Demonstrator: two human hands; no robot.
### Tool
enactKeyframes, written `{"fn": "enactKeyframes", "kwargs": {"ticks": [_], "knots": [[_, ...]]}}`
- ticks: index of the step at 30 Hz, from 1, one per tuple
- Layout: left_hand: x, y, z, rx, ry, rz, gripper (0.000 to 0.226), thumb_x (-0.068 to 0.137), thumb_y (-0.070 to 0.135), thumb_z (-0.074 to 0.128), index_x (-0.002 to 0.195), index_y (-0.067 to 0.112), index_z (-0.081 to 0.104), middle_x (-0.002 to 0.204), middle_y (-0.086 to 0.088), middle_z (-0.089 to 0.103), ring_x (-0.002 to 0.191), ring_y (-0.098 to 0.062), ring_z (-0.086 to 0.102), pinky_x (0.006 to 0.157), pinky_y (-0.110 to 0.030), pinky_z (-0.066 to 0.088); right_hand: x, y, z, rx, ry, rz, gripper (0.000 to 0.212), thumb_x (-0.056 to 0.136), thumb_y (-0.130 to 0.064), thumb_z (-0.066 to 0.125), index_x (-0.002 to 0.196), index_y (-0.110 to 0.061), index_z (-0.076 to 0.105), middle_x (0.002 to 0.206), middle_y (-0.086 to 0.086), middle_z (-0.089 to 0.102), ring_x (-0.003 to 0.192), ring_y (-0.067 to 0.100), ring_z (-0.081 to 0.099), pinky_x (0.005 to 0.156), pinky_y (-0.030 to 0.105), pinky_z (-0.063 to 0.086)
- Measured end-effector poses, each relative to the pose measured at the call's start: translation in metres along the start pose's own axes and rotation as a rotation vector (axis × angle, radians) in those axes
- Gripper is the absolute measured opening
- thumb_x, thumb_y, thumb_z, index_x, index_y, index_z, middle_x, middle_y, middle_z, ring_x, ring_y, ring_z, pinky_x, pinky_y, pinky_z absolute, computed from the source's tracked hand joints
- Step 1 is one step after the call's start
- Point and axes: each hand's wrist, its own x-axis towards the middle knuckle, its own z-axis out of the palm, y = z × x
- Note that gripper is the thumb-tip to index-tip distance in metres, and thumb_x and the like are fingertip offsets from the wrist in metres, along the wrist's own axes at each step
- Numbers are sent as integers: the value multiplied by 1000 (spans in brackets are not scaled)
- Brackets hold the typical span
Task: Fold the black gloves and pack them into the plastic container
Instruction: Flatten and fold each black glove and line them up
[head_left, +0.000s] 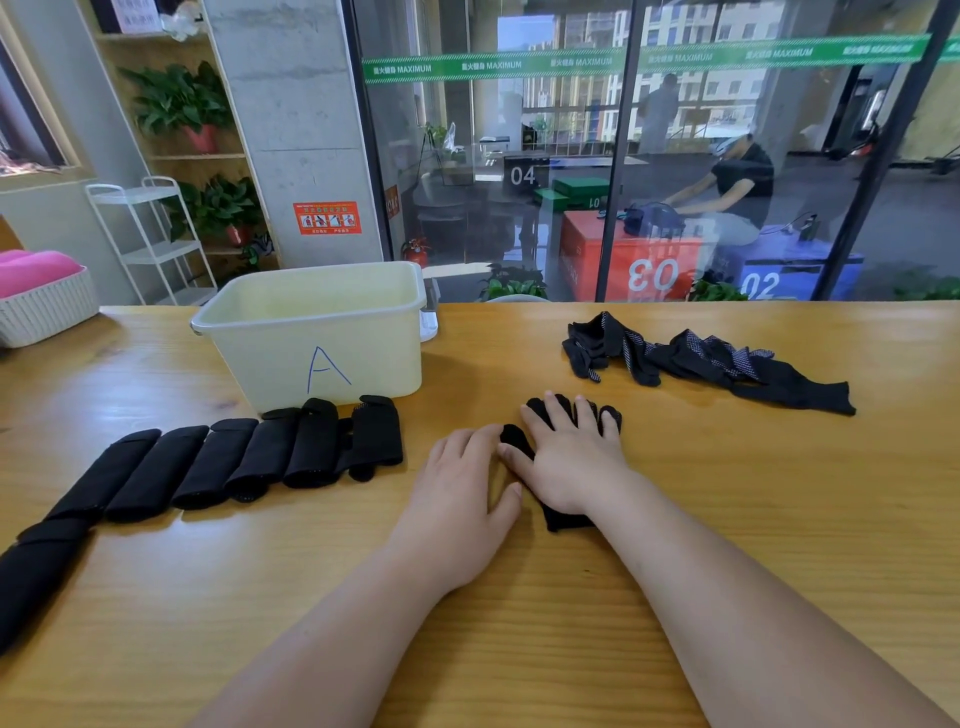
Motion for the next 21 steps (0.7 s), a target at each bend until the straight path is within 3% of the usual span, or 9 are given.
{"fn": "enactKeyframes", "kwargs": {"ticks": [6,10,16,21], "knots": [[0,-2,0,-15,7,-15,66,104,45,58,163,29,32,158,11,41,148,-11,30,124,-32,31,-2,1,1,42,32,-48,89,93,-87,3,168,-39,-6,176,-7,-18,163,30,-17,129,62,-5],[1,-3,0,-5,7,-9,67,104,45,58,163,29,32,158,10,41,149,-12,30,124,-36,33,-17,0,9,29,53,-8,92,95,-84,1,170,-31,-3,177,0,-17,162,31,-18,130,59,-5],[1,-1,1,-9,-17,-2,61,106,41,53,162,29,34,159,8,41,150,-13,29,125,-39,33,-25,-2,8,37,7,4,83,98,-80,1,169,-37,-2,177,3,-17,162,35,-18,130,58,-7],[-3,0,-2,0,-12,29,56,108,46,50,160,28,41,160,11,42,151,-11,31,126,-40,32,-30,7,-2,317,69,-74,69,109,-65,12,170,-35,9,178,-3,-10,163,21,-14,132,50,-3]]}}
